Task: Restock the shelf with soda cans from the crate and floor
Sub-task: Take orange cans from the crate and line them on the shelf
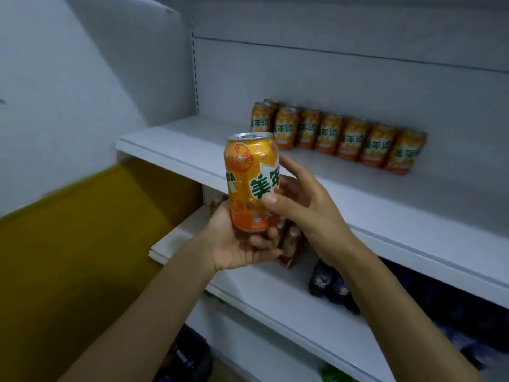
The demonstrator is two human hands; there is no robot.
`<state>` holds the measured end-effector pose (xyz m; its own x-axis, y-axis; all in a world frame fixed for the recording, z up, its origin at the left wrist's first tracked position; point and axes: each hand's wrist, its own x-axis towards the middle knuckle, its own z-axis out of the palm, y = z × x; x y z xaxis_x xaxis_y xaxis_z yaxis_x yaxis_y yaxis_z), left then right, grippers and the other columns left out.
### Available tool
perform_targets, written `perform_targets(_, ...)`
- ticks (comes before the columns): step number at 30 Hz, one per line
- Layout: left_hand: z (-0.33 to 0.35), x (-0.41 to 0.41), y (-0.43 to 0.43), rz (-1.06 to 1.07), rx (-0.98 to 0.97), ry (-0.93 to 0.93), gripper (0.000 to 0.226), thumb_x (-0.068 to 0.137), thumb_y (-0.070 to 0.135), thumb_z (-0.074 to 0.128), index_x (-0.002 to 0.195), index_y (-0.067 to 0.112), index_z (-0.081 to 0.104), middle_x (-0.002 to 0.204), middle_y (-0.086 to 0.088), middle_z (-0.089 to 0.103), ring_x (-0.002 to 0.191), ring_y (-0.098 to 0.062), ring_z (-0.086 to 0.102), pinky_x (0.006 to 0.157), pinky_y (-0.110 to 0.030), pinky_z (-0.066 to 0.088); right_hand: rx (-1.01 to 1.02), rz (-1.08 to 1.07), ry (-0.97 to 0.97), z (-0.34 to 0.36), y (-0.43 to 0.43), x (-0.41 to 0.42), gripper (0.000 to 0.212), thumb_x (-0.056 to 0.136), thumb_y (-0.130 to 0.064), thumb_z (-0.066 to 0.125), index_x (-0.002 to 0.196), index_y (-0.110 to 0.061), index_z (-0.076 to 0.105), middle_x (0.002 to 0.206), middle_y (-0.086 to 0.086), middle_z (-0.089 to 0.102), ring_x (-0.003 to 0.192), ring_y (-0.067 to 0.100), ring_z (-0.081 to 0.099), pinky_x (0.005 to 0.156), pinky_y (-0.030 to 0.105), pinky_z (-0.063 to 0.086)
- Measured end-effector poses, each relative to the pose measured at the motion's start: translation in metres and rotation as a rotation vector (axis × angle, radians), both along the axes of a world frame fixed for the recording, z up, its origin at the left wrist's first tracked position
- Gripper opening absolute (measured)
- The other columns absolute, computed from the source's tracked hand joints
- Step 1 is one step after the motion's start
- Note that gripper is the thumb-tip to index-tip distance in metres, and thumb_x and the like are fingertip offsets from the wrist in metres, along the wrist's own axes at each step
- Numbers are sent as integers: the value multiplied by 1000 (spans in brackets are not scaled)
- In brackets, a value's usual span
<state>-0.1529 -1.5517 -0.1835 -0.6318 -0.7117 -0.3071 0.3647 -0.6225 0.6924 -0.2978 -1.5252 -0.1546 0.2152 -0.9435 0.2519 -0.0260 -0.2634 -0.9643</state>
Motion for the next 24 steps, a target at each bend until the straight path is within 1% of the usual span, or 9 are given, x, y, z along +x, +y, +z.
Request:
perform_targets(4, 14, -52, 18, -102, -70, -29, 60, 64, 59, 43, 68, 9, 75, 59, -11, 59, 42, -14, 50, 58, -38, 60, -38, 23, 88, 26, 17, -43, 51, 73, -16, 76, 120, -18, 58, 105, 0, 72, 94, 12, 69, 72, 20, 54)
perform_targets(6, 17, -69, 21, -117, -121, -40, 61, 71, 59, 40, 70, 10, 77, 64, -11, 64, 46, -16, 54, 64, -39, 59, -50, -44, 79, 30, 23, -60, 52, 68, -19, 79, 116, -20, 60, 102, -2, 73, 90, 9, 70, 69, 18, 53)
perform_targets(8, 20, -83, 21, -76, -179, -71, 65, 85, 57, 32, 74, 14, 79, 72, -12, 70, 54, -19, 62, 65, -37, 58, -45, -132, 63, 32, 24, -73, 56, 65, -18, 85, 114, -22, 58, 102, -3, 72, 91, 8, 69, 73, 23, 56)
perform_targets(10, 24, -91, 18, -19, -224, -121, 67, 93, 59, 25, 89, 19, 78, 87, -14, 73, 67, -22, 68, 67, -36, 57, -39, -218, 85, 33, 22, -81, 58, 67, -18, 86, 115, -25, 54, 104, -5, 69, 92, 8, 68, 77, 26, 56)
perform_targets(12, 26, -95, 15, 5, -265, -174, 68, 93, 67, 22, 107, 20, 70, 95, -15, 72, 73, -22, 69, 72, -37, 55, -28, -287, 109, 34, 17, -86, 63, 67, -23, 85, 119, -25, 51, 109, -7, 66, 98, 9, 65, 80, 27, 55)
perform_targets(14, 29, -97, 8, 23, -272, -185, 73, 89, 72, 23, 109, 17, 68, 89, -15, 71, 66, -20, 67, 71, -36, 53, -18, -313, 120, 37, 10, -87, 67, 66, -28, 85, 122, -24, 48, 111, -8, 64, 102, 8, 62, 80, 25, 53)
perform_targets(18, 41, -97, -13, 26, -281, -204, 74, 89, 72, 26, 98, 12, 69, 69, -10, 65, 52, -17, 56, 63, -33, 52, -32, -281, 229, 54, -7, -85, 67, 68, -25, 84, 121, -26, 43, 101, -18, 59, 89, -3, 58, 62, 9, 47)
perform_targets(21, 46, -92, -40, 77, -420, -365, 75, 89, 73, 19, 99, 16, 68, 79, -14, 71, 60, -19, 63, 74, -37, 54, -61, -356, 273, 59, -33, -82, 66, 67, -23, 85, 118, -24, 44, 98, -17, 57, 87, -3, 56, 62, 11, 45)
perform_targets(24, 38, -72, -81, 225, -762, -750, 55, 96, 61, 22, 104, 21, 60, 94, -7, 73, 76, -19, 66, 83, -38, 54, -65, -464, 332, 56, -70, -76, 65, 65, -25, 86, 112, -25, 41, 93, -19, 53, 82, -2, 54, 63, 13, 42)
